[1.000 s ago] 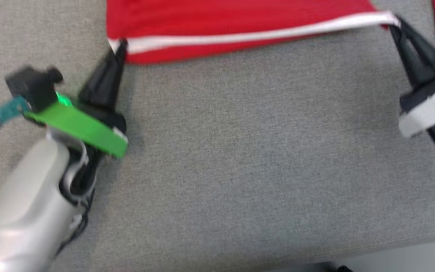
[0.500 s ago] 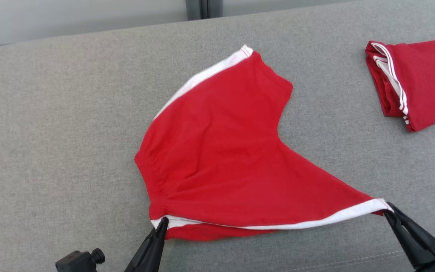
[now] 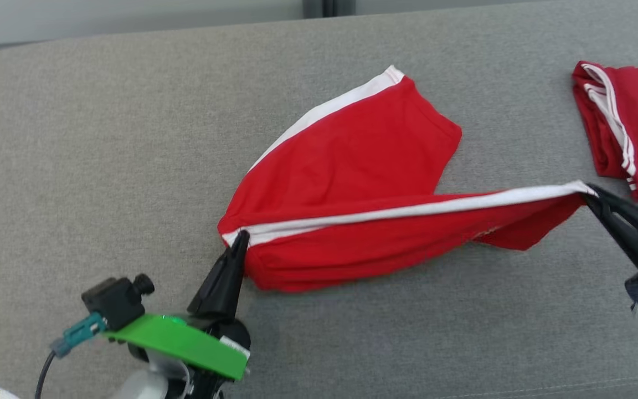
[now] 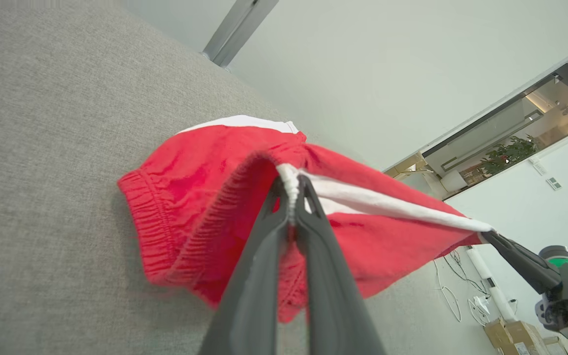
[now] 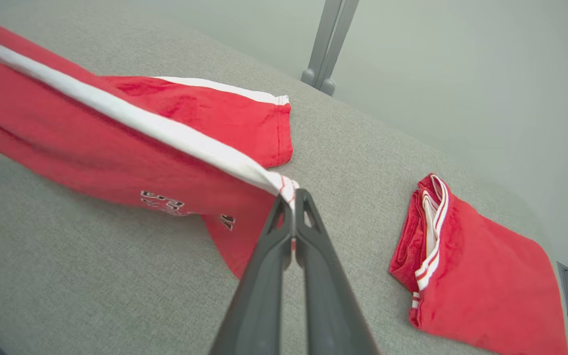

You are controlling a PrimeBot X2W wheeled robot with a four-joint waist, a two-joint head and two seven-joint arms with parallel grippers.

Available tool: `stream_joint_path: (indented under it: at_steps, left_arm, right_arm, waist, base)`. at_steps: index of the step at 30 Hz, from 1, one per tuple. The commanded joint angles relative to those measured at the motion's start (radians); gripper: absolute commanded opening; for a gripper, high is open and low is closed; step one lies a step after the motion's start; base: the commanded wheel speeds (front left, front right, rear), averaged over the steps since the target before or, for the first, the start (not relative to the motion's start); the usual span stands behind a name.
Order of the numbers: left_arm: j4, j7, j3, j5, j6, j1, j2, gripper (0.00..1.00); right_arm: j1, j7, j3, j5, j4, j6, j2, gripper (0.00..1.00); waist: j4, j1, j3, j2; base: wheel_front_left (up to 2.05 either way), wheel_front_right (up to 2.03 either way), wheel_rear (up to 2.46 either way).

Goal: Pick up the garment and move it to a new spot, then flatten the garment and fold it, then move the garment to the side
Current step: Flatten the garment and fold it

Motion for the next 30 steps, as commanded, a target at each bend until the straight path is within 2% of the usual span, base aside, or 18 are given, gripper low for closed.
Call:
stream_joint_path:
  at_steps: [1,4,7,9,15,21,30]
  left_arm:
    - [0.02,0.005,0.002,-0.008,-0.008,-0.041,-0.017,0.0]
    - [0.083,0.009,-0.004,-0.005,-0.026,-0.124,-0.063,0.0]
    - [0.164,0.001,-0.005,0.004,-0.033,-0.202,-0.118,0.0]
    - [0.206,-0.003,-0.009,-0.003,-0.046,-0.244,-0.158,0.0]
    - [0.32,-0.011,-0.028,0.015,-0.083,-0.35,-0.23,0.0]
    - [0.39,-0.032,-0.019,0.026,-0.106,-0.419,-0.272,0.0]
    - [0.427,-0.059,0.011,0.046,-0.128,-0.451,-0.305,0.0]
  right_arm:
    - [-0.07,0.018,0.025,0.014,0.014,-0.002,-0.031,0.0]
    - [-0.229,0.063,0.1,0.057,0.069,-0.002,-0.084,0.0]
    - [-0.384,0.099,0.173,0.089,0.14,-0.002,-0.108,0.0]
    - [-0.475,0.119,0.222,0.106,0.19,-0.002,-0.112,0.0]
    - [-0.716,0.147,0.38,0.12,0.319,-0.002,-0.087,0.0]
    - [-0.88,0.139,0.501,0.113,0.441,-0.002,-0.077,0.0]
    - [-1.017,0.088,0.607,0.133,0.567,-0.002,-0.063,0.0]
  waist:
    - [0.114,0.0001,0.117,0.0]
    - [0.161,0.0001,0.157,0.0]
    - [0.205,0.0001,0.189,0.0]
    - [0.228,0.0001,0.208,0.0]
    - [0.274,0.0001,0.266,0.0]
    - [0.3,0.0001,0.298,0.0]
    - [0.31,0.0001,0.32,0.0]
  base:
    - [0.0,0.0,0.0]
    - [0.0,0.0,0.0]
    - [0.0,0.0,0.0]
    - [0.0,0.0,0.0]
    - [0.0,0.0,0.0]
    - [0.0,0.0,0.0]
    - [0.0,0.0,0.0]
